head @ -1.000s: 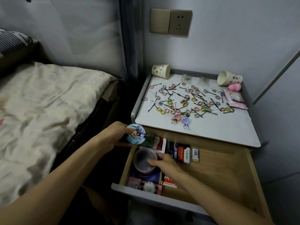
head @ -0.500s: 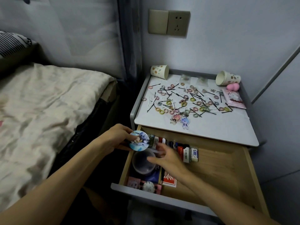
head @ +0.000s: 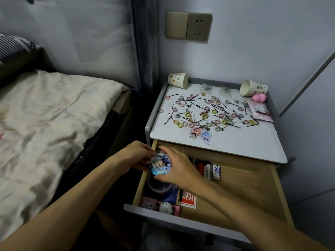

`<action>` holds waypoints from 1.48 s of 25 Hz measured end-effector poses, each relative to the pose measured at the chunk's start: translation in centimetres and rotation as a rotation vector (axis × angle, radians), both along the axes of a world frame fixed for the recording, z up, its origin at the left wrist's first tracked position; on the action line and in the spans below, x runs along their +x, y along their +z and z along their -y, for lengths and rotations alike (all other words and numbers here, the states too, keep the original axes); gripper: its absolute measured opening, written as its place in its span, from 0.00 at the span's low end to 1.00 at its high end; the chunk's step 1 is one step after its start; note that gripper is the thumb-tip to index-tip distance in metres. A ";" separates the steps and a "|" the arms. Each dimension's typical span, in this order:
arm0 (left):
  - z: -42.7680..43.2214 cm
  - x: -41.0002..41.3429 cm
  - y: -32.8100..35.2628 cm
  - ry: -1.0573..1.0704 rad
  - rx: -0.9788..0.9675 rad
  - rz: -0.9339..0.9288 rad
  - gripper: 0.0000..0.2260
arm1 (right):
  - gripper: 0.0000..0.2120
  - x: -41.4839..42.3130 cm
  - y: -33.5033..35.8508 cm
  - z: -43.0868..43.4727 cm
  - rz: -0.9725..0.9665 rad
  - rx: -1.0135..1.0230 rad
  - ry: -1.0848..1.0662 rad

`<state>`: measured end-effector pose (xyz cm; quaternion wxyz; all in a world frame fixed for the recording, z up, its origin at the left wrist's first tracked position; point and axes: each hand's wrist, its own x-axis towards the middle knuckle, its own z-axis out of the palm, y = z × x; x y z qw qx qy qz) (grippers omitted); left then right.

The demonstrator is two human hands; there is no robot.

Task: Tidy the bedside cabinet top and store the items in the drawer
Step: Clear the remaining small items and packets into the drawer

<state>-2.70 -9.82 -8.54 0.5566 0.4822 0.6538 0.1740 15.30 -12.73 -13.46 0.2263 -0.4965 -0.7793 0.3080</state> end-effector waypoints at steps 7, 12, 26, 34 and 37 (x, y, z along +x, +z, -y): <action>-0.3 -0.1 0.3 0.123 0.147 -0.099 0.07 | 0.44 -0.1 -3.2 0.9 0.067 -0.076 0.084; -0.4 0.2 0.4 0.105 0.150 -0.098 0.08 | 0.40 -0.2 -3.9 0.8 0.070 -0.028 0.093; -1.8 5.4 3.3 0.009 0.262 0.002 0.11 | 0.14 9.7 5.1 -2.5 -0.137 0.031 -0.342; -6.6 13.6 6.9 -0.143 0.370 0.108 0.09 | 0.11 19.2 6.8 -7.2 0.040 0.037 -0.578; -9.9 16.8 6.6 -0.201 0.417 0.082 0.06 | 0.20 24.0 7.6 -11.0 0.253 0.018 -0.691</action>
